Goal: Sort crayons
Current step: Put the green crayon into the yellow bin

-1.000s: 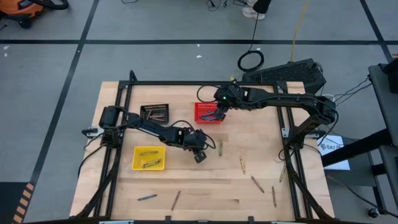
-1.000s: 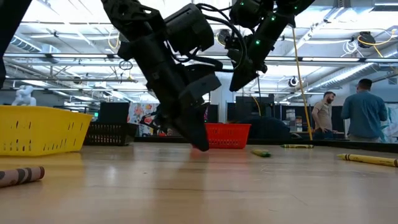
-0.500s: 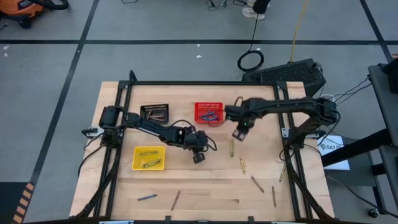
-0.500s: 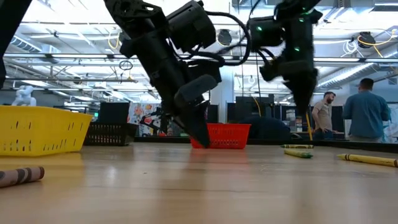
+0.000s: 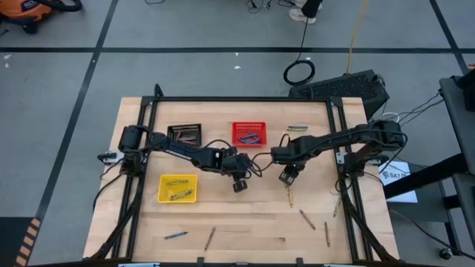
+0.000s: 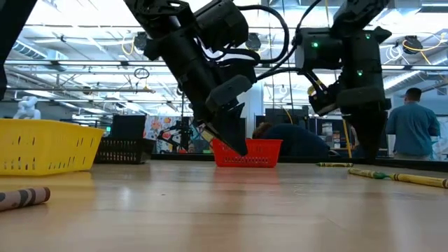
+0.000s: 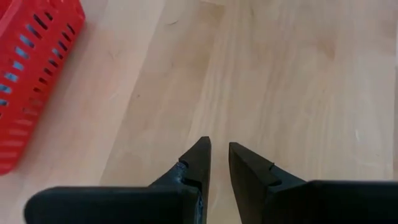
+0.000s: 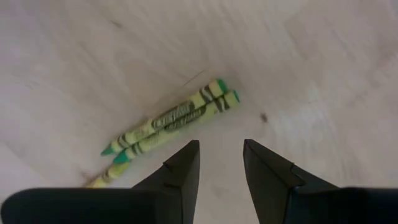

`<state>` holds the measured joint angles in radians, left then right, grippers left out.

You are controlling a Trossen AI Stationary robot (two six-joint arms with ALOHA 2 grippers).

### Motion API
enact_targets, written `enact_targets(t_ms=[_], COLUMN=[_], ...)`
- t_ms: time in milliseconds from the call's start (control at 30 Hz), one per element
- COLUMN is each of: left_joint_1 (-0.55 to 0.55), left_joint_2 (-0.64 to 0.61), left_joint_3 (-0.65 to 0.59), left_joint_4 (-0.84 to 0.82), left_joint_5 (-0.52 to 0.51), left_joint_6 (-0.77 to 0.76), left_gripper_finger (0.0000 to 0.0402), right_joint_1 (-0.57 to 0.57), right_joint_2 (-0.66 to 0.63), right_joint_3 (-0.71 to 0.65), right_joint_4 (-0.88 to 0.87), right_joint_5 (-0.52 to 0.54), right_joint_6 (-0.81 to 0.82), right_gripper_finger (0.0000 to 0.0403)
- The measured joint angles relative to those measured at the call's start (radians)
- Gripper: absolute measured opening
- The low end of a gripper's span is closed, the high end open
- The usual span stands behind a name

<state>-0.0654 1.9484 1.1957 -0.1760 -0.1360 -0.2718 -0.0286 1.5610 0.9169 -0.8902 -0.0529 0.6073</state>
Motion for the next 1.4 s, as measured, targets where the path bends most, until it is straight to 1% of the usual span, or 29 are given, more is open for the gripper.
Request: enact_targets(t_ms=[200,367,567,733,1000,1200,1267,1400], left_joint_1=[0.011,0.01,0.01,0.006,0.005,0.003,-0.001,-0.013], left_joint_2=[0.0,0.0,0.0,0.0,0.0,0.0,0.004,0.026], left_joint_3=[0.0,0.0,0.0,0.0,0.0,0.0,0.001,0.002], left_joint_4=[0.0,0.0,0.001,0.004,0.006,0.006,0.007,0.006], left_joint_5=[0.0,0.0,0.001,0.091,0.103,0.109,0.12,0.141], left_joint_6=[-0.003,-0.003,-0.011,-0.037,-0.036,-0.037,-0.037,-0.048], left_gripper_finger=[0.0063,0.0063,0.0063,0.0063,0.0063,0.0063,0.0063,0.0063], right_joint_1=[0.027,0.032,0.032,0.045,0.087,0.122,0.134,0.147], right_joint_2=[-0.001,-0.001,-0.001,-0.001,-0.001,0.0,0.0,0.0], right_joint_3=[-0.065,-0.084,-0.07,-0.042,-0.04,-0.04,-0.04,-0.04], right_joint_4=[0.105,0.107,0.108,0.117,0.207,0.332,0.362,0.368], right_joint_5=[-0.001,0.002,-0.003,-0.003,-0.006,-0.08,-0.082,-0.082], right_joint_6=[0.069,0.113,0.128,0.149,0.176,0.22,0.223,0.223], right_gripper_finger=[0.0112,0.0112,0.0112,0.0112,0.0112,0.0112,0.0112,0.0112])
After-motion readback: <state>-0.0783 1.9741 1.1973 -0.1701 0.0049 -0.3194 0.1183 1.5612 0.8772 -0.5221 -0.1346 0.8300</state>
